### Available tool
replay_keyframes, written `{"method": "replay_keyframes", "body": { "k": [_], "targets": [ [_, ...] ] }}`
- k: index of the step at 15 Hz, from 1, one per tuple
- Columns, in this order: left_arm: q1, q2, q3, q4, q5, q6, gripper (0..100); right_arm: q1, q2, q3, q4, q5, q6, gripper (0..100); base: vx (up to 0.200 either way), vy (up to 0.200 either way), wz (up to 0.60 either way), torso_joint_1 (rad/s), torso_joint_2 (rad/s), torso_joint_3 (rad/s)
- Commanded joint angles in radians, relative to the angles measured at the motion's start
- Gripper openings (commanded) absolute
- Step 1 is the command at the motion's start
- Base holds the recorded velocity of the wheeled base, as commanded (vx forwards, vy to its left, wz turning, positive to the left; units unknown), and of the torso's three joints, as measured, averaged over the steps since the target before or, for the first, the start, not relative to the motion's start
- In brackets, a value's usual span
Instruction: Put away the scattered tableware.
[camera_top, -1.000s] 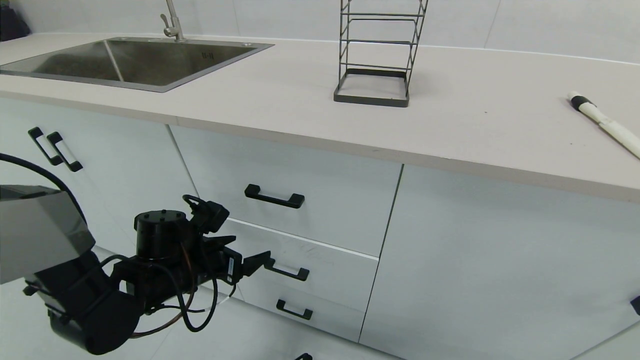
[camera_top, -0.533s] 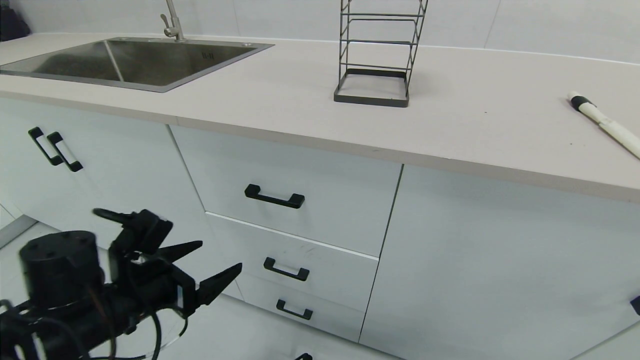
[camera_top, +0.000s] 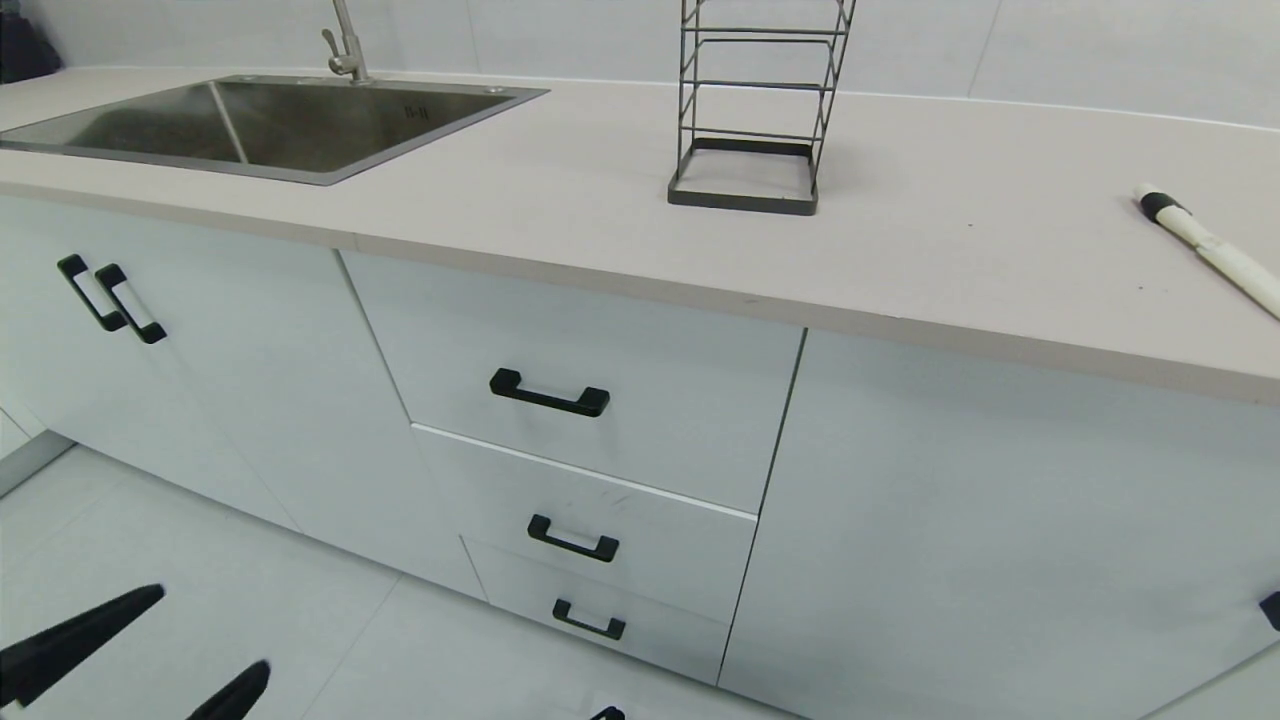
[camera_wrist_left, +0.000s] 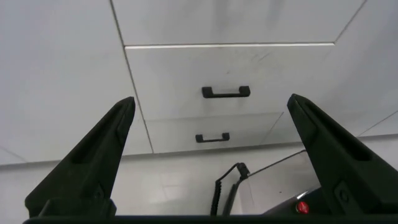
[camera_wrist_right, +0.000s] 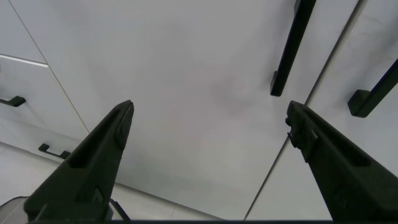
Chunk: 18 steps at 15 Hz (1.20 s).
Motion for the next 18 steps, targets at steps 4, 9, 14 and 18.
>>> {"method": "replay_keyframes", "body": {
  "k": [4, 9, 14, 18],
  "targets": [
    [0.046, -0.517, 0.016, 0.431, 0.020, 0.034, 100, 0.000, 0.001, 0.000, 0.000, 0.000, 0.000, 100, 0.000, 0.000, 0.00, 0.000, 0.00, 0.000],
    [0.069, -0.517, 0.019, 0.489, 0.257, 0.000, 100, 0.000, 0.001, 0.000, 0.000, 0.000, 0.000, 100, 0.000, 0.000, 0.00, 0.000, 0.00, 0.000],
    [0.171, -0.615, 0.019, 0.485, 0.254, 0.010, 100, 0.000, 0.001, 0.000, 0.000, 0.000, 0.001, 100, 0.000, 0.000, -0.48, 0.004, 0.00, 0.002],
    [0.169, -0.615, 0.019, 0.488, 0.252, 0.010, 100, 0.000, 0.001, 0.000, 0.000, -0.001, -0.002, 100, 0.000, 0.000, -0.30, 0.001, 0.00, 0.002]
  ]
}}
